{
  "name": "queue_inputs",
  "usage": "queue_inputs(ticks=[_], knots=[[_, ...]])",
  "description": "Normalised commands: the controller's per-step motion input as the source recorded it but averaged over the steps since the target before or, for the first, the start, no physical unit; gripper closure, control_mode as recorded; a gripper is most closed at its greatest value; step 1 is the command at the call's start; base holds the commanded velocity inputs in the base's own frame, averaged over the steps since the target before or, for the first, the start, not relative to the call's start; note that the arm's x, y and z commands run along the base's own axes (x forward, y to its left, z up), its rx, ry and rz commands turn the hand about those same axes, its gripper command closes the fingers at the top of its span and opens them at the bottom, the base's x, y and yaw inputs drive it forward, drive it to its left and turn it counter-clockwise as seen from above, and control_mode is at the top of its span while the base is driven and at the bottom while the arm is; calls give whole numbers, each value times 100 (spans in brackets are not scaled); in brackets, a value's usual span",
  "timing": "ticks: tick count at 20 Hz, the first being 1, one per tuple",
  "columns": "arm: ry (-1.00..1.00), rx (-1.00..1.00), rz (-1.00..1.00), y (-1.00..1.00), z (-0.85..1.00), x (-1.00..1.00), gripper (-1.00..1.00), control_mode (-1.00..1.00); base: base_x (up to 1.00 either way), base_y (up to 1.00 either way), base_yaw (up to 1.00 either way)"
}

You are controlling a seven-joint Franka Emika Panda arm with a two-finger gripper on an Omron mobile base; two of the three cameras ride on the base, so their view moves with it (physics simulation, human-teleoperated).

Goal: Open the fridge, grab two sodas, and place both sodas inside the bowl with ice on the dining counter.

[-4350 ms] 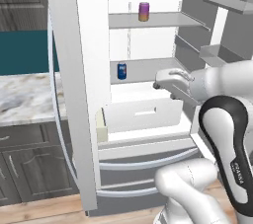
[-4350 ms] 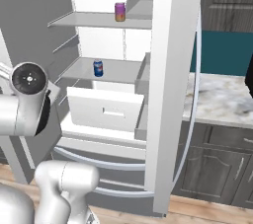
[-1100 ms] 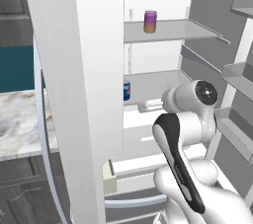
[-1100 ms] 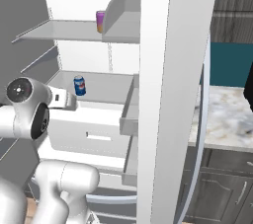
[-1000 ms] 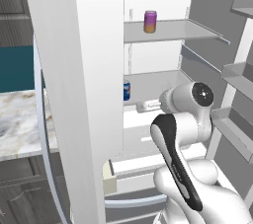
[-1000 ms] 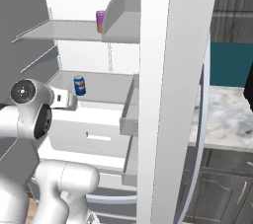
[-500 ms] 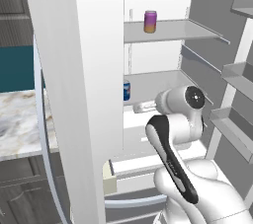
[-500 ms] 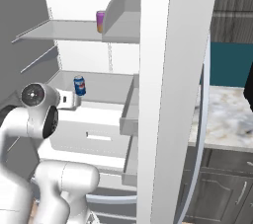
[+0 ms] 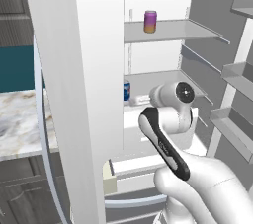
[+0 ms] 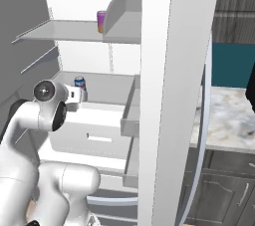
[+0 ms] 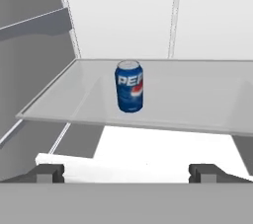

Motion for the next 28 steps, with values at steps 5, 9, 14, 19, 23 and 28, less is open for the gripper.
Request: queue_inputs(ticks=[5, 9, 14, 19, 23, 28], knots=[[1, 0, 0, 1, 0, 56, -100, -100, 0, 0, 0], [2, 0, 0, 9, 0, 46, -100, -100, 0, 0, 0], [2, 0, 0, 15, 0, 39, -100, -100, 0, 0, 0], [2, 0, 0, 6, 0, 37, -100, -100, 0, 0, 0], [3, 0, 0, 4, 0, 38, -100, -100, 0, 0, 0], [3, -1, 0, 5, 0, 41, -100, -100, 0, 0, 0]])
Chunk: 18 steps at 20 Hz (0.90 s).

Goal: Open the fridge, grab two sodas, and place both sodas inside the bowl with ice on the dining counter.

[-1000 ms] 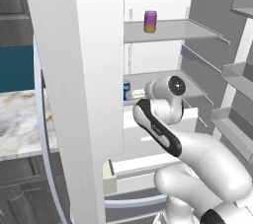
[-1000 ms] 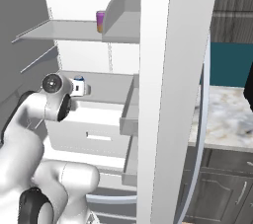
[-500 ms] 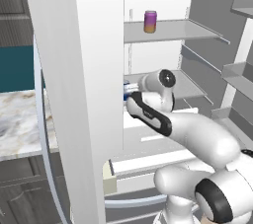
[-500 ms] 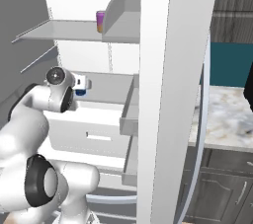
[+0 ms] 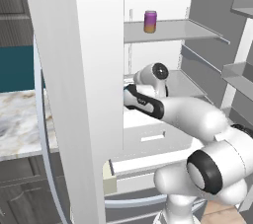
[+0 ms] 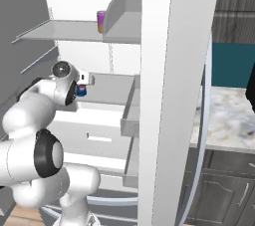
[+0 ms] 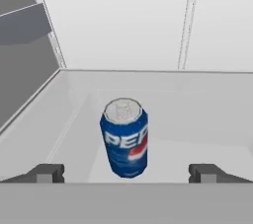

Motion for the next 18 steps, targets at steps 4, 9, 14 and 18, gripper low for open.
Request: queue_inputs(ticks=[4, 9, 14, 18], knots=[[2, -2, 0, 11, -1, 40, -100, -100, 0, 0, 0], [3, -3, 0, 16, -10, 31, -100, -100, 0, 0, 0], [1, -1, 0, 5, -16, 20, -100, -100, 0, 0, 0], [0, 0, 0, 0, -18, 16, -100, -100, 0, 0, 0]])
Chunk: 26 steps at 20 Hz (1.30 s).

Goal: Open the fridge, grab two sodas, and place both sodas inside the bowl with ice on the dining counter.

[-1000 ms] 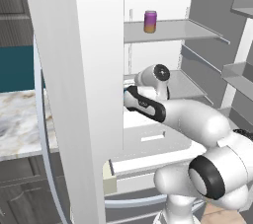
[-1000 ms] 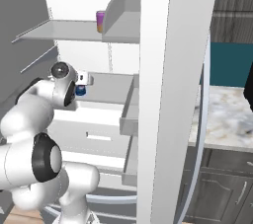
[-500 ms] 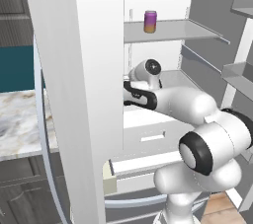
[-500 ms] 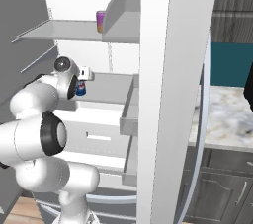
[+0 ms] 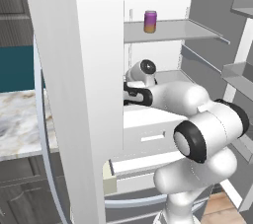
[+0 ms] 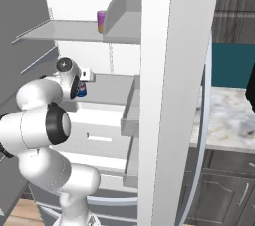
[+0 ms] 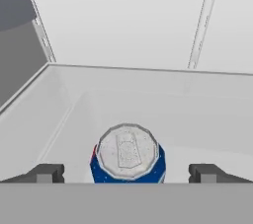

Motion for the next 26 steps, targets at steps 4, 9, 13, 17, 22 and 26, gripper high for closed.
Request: queue_inputs(ticks=[4, 9, 13, 17, 22, 26], knots=[[1, -1, 0, 2, -26, 19, -100, -100, 0, 0, 0], [1, -1, 0, 4, -33, 22, -100, -100, 0, 0, 0], [1, 0, 0, 2, -31, 16, 100, -100, 0, 0, 0], [5, 0, 0, 2, -20, 6, 100, -100, 0, 0, 0], [1, 0, 0, 0, -8, 0, 100, -100, 0, 0, 0], [-3, 0, 0, -4, 0, -5, 100, -100, 0, 0, 0]])
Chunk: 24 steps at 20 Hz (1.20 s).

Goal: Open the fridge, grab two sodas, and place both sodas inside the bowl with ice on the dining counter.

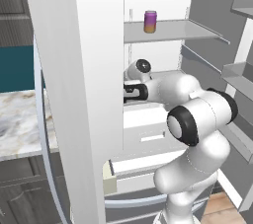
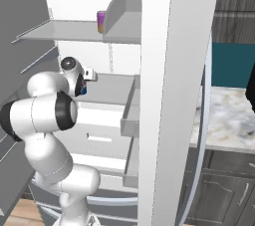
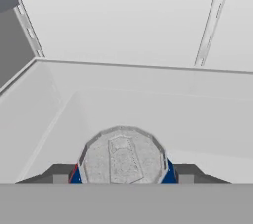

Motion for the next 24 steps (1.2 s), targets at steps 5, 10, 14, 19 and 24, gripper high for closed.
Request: queue_inputs(ticks=[5, 10, 14, 19, 24], knots=[[-4, 2, 0, -13, 0, -23, 100, -100, 0, 0, 0], [-1, 1, 0, -20, 15, -28, 100, -100, 0, 0, 0], [12, 0, 0, -15, 67, -7, 100, -100, 0, 0, 0], [6, 0, 0, -19, 39, -58, 100, -100, 0, 0, 0], [-8, 0, 0, -25, 31, -100, 100, -100, 0, 0, 0]])
